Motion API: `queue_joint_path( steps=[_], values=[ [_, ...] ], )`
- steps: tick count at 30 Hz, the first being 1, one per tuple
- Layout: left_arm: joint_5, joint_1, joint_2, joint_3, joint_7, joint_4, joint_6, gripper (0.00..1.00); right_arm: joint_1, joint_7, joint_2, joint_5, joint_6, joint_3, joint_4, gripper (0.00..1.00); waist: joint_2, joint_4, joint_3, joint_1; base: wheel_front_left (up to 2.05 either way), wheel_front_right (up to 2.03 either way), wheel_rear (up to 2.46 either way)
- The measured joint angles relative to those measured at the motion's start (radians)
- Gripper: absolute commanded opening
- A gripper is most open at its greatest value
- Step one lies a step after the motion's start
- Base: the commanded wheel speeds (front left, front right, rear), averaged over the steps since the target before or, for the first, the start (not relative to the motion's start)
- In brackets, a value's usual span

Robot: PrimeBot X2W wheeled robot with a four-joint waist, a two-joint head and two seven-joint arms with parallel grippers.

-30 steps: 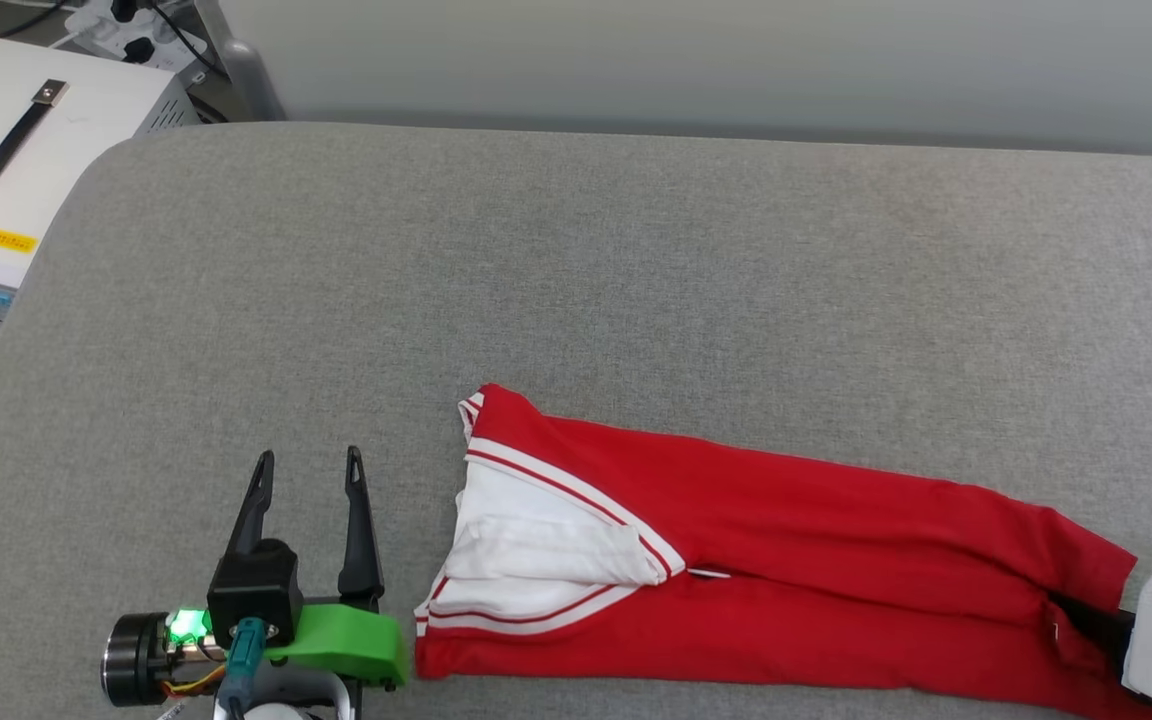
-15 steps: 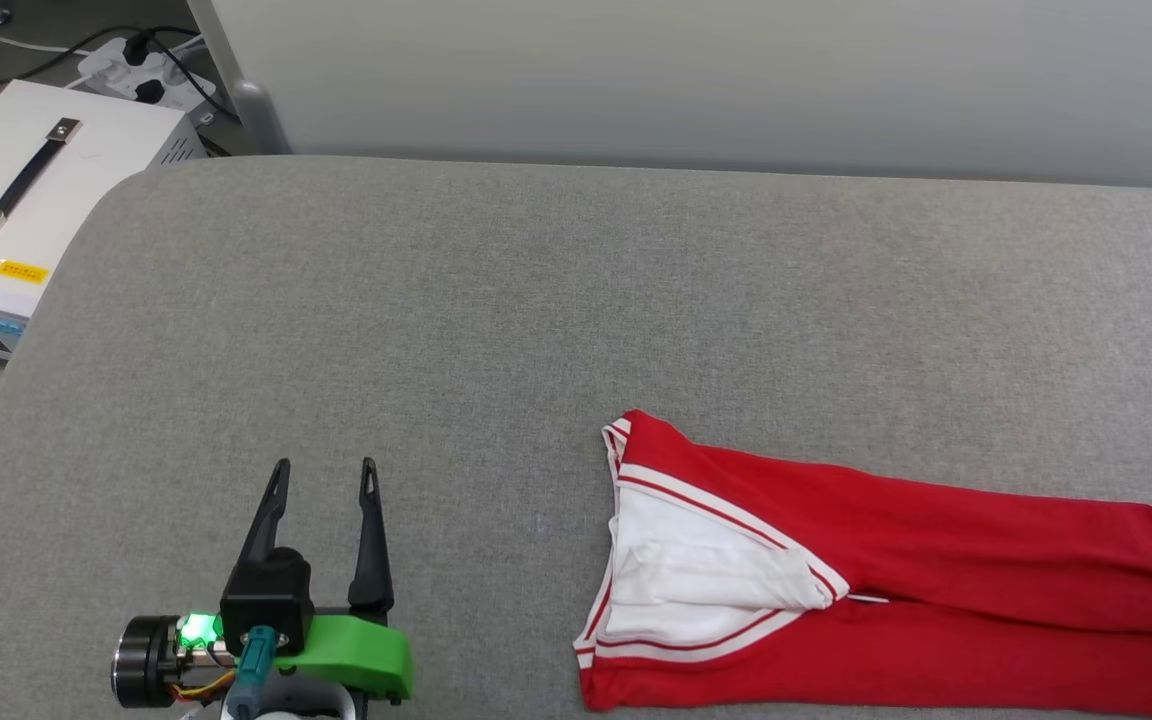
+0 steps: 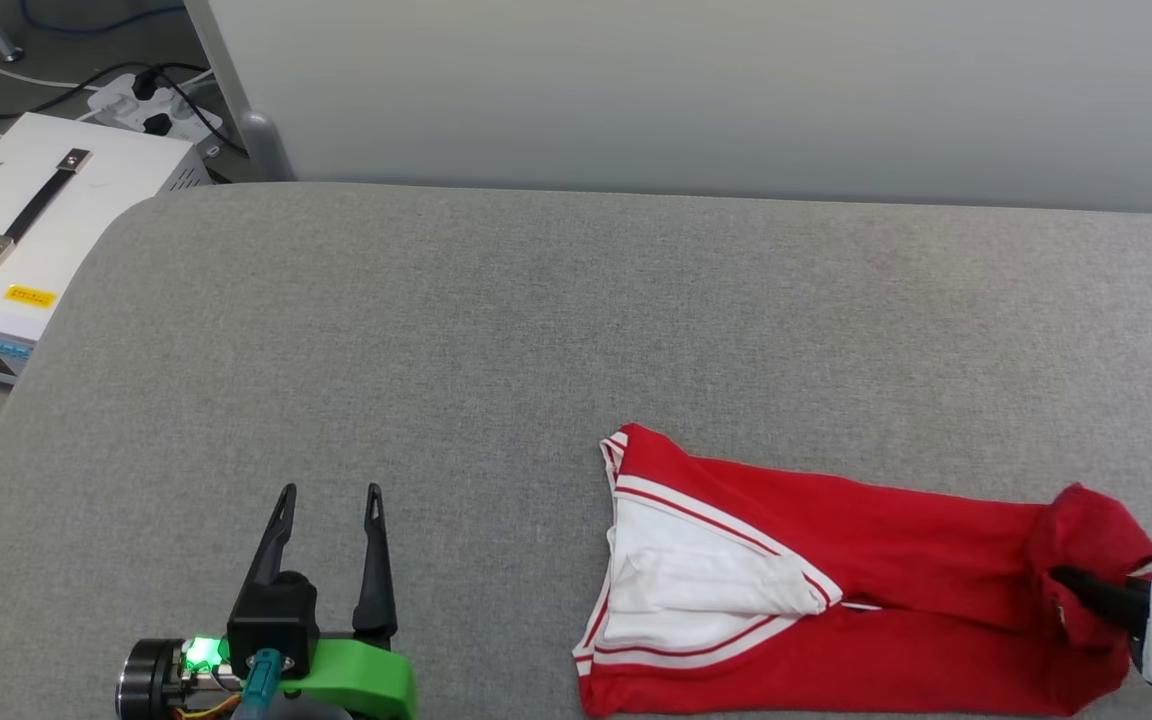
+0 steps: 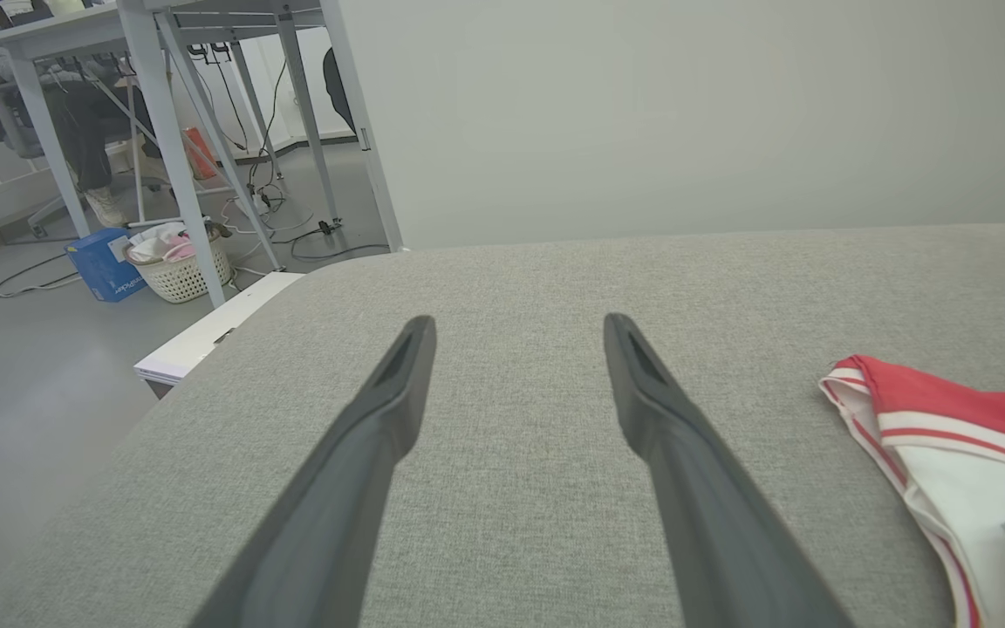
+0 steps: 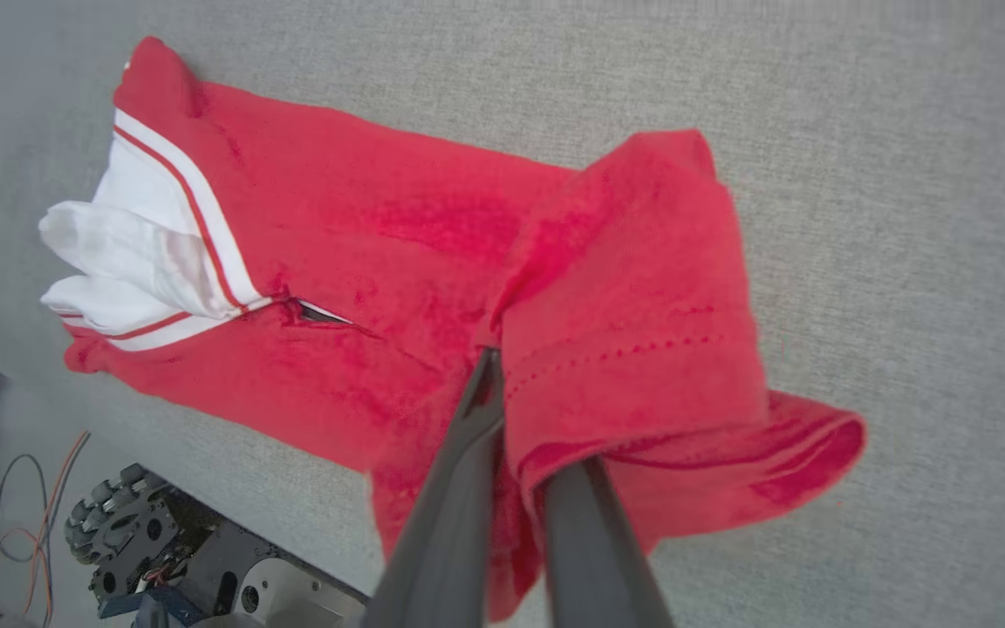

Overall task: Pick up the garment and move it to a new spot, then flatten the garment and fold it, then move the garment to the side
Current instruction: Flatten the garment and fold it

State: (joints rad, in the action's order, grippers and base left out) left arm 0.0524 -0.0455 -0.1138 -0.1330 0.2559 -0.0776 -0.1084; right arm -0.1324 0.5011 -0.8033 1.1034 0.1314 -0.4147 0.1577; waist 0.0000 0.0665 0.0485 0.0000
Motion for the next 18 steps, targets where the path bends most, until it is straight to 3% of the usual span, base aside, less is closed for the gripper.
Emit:
queue_joint_path(
  steps=[5,9,18],
  values=[
    [-0.004,0.001,0.013,-0.005,0.000,0.001,0.008,1.00,-0.030,0.072,0.018,-0.033,0.000,-0.041,-0.107,0.00,0.0000,0.005,0.016,0.0000,0.00,0.00,0.00],
    [-0.009,0.003,0.020,-0.011,0.000,0.000,0.016,1.00,-0.101,0.127,0.068,-0.074,0.000,-0.097,-0.148,0.00,0.0000,0.015,0.034,0.0000,0.00,0.00,0.00],
    [-0.012,0.033,0.029,-0.017,0.000,-0.004,0.018,1.00,-0.303,0.181,0.205,-0.137,0.000,-0.274,-0.130,0.00,0.0000,0.041,0.080,0.0000,0.00,0.00,0.00]
  ],
)
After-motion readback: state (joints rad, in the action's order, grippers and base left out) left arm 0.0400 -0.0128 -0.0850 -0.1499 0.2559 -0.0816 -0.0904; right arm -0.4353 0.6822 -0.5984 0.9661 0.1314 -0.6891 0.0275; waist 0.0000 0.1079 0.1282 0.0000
